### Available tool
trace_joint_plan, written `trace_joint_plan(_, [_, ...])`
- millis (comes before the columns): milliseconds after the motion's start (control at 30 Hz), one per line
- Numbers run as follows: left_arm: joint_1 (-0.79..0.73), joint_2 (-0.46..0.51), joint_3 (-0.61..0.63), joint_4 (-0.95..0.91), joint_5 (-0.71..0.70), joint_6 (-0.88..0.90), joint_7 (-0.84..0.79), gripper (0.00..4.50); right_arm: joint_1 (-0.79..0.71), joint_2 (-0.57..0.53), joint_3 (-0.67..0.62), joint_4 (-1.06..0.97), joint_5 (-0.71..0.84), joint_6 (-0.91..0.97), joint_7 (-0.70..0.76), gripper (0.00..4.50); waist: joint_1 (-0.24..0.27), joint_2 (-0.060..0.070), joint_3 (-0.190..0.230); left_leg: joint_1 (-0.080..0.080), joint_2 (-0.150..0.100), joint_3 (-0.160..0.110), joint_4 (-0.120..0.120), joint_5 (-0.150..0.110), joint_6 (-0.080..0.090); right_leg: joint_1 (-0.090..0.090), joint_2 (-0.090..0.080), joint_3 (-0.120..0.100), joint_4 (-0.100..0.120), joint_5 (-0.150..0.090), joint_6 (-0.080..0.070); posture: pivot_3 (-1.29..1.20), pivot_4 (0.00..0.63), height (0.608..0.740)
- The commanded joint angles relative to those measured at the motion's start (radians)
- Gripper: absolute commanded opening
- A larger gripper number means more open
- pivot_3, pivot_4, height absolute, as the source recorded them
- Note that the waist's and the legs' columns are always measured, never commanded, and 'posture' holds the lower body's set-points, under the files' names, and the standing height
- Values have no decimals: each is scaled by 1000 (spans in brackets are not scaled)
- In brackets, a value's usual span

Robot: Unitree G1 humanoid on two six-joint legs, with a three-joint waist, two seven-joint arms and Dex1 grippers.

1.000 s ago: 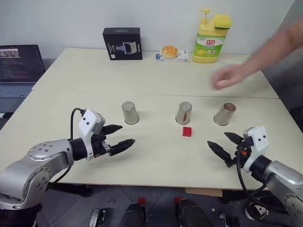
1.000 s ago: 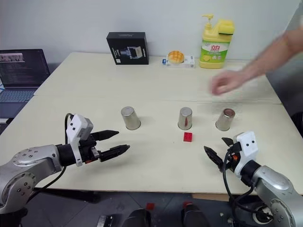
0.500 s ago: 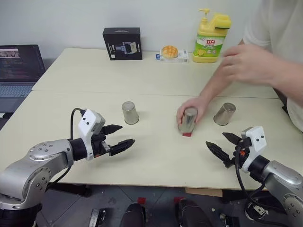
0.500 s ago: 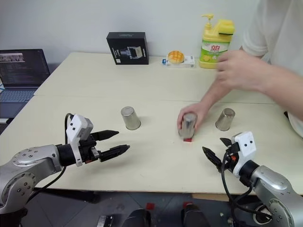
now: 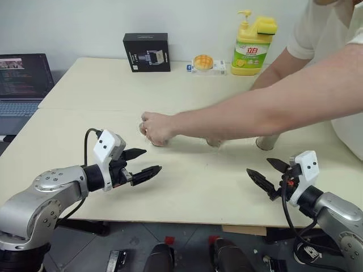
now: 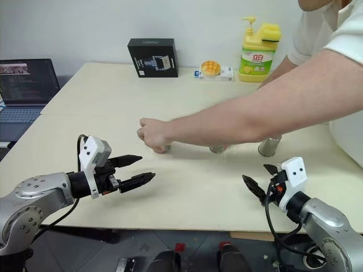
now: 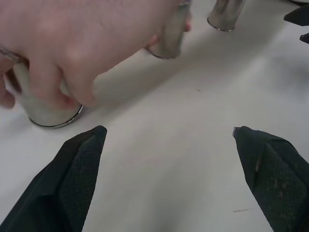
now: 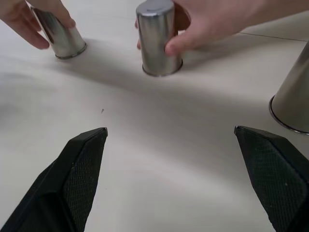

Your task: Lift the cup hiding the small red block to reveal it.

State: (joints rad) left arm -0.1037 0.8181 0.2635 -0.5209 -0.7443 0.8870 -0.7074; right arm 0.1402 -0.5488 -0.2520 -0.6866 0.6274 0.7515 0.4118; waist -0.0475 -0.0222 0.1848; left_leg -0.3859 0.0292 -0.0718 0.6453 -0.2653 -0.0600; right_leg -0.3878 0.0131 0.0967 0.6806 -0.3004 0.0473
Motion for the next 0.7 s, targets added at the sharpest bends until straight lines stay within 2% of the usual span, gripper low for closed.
trace_joint_plan(33, [-21,3,7,-11,1,-18,6,4500,-7,5,-5,-20,4,-17,-6,4478,0,0,0,0,0,0,0,0,0,0,0,0,0,0,0,0,150,740])
trace_joint_plan(400, [21,19,38,-16,7,-27,-6,4500,-1,4,1,-22,2,-19,0,4478,0,0,0,0,0,0,0,0,0,0,0,0,0,0,0,0,150,740])
trace_joint_plan(700, [82,-9,84,-11,64,-76,51,4500,-6,-21,22,-10,18,-19,55,4478,0,0,0,0,0,0,0,0,0,0,0,0,0,0,0,0,150,740])
